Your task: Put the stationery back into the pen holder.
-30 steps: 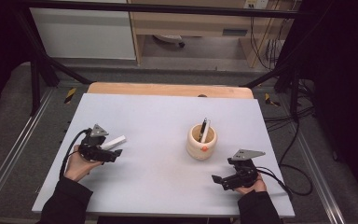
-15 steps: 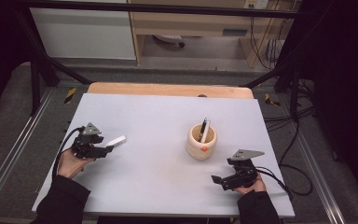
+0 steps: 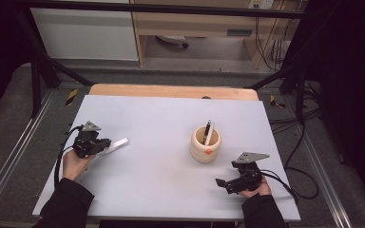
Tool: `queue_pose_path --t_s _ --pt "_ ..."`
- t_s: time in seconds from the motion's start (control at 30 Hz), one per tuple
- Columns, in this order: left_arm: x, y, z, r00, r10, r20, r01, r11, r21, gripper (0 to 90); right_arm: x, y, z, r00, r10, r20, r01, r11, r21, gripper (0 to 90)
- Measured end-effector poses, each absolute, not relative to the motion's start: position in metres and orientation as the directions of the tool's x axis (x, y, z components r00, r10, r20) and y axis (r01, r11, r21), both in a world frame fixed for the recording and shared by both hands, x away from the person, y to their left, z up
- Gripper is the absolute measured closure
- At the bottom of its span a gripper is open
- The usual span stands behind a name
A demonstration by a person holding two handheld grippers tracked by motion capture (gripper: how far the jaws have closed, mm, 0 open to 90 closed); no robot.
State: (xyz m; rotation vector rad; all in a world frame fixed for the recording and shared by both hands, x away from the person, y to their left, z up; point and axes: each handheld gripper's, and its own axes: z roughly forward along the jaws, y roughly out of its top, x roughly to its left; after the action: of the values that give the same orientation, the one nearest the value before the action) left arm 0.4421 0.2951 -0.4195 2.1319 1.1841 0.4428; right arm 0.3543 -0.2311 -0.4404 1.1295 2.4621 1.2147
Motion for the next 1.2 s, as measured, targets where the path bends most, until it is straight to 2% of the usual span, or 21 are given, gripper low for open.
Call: queue_pose_path --t_s 0.2,1.2 --pt "0.445 0.294 -0.422 0.529 0.849 -0.016 0.626 -0.377 0.683 89.2 0.354 -0.231 -0.441 -0.696 0.697 0.170 0.559 0.379 0.738 0.4" --pt "0.428 0.288 -0.422 0.574 0.818 -0.035 0.622 -0.408 0.668 89.6 0.354 -0.231 -0.440 -0.700 0.694 0.170 0.556 0.380 0.739 0.4"
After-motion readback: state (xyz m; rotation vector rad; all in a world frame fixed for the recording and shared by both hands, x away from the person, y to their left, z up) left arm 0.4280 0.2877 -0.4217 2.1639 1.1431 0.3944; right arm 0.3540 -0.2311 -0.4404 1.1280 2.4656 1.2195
